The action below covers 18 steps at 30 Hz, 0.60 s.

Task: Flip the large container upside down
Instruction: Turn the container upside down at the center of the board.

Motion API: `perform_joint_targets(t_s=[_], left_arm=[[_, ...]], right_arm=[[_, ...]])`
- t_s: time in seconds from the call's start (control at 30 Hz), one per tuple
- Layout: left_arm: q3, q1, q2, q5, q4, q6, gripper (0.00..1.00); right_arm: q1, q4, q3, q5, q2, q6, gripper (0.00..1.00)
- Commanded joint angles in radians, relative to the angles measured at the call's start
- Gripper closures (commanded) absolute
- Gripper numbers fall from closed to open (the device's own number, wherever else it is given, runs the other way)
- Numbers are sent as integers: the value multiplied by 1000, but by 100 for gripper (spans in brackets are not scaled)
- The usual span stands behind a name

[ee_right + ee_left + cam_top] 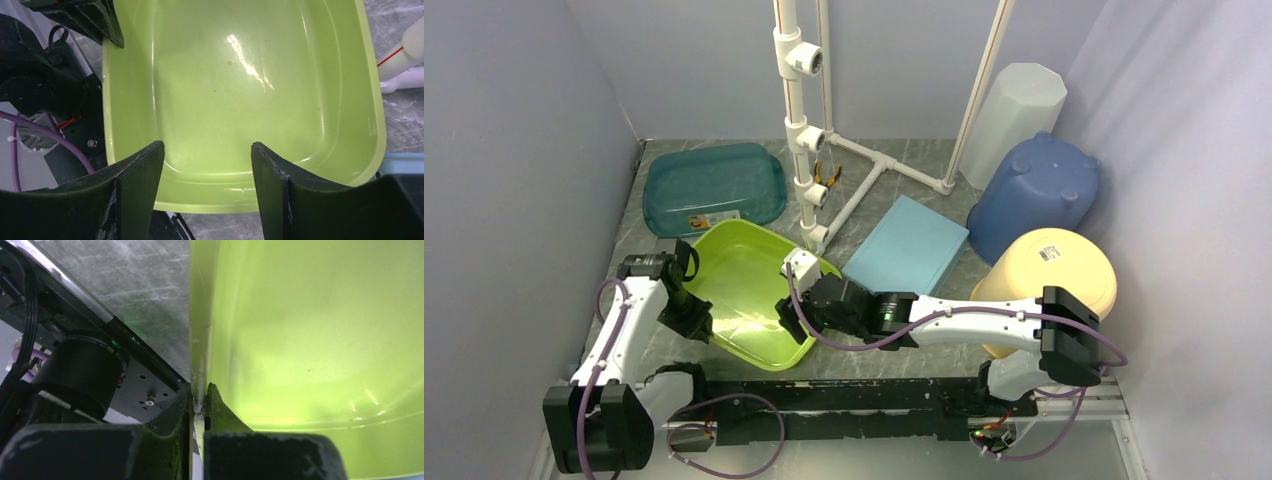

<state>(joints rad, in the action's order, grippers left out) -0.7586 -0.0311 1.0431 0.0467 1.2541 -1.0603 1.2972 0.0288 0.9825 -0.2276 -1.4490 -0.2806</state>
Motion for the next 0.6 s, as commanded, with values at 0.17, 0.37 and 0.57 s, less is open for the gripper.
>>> perform_joint_targets(t_s=[0.17,0.37,0.57], left_arm=[[-288,0,-130,181,232,57,97],[-493,1,-195,321,260,165,97],[-623,0,-218,426,207,318,97]], right_arm=[[-7,-16,38,-50,44,-31,32],[-25,-4,64,-30,74,-41,32],[-33,-1,85,-3,85,-38,31]])
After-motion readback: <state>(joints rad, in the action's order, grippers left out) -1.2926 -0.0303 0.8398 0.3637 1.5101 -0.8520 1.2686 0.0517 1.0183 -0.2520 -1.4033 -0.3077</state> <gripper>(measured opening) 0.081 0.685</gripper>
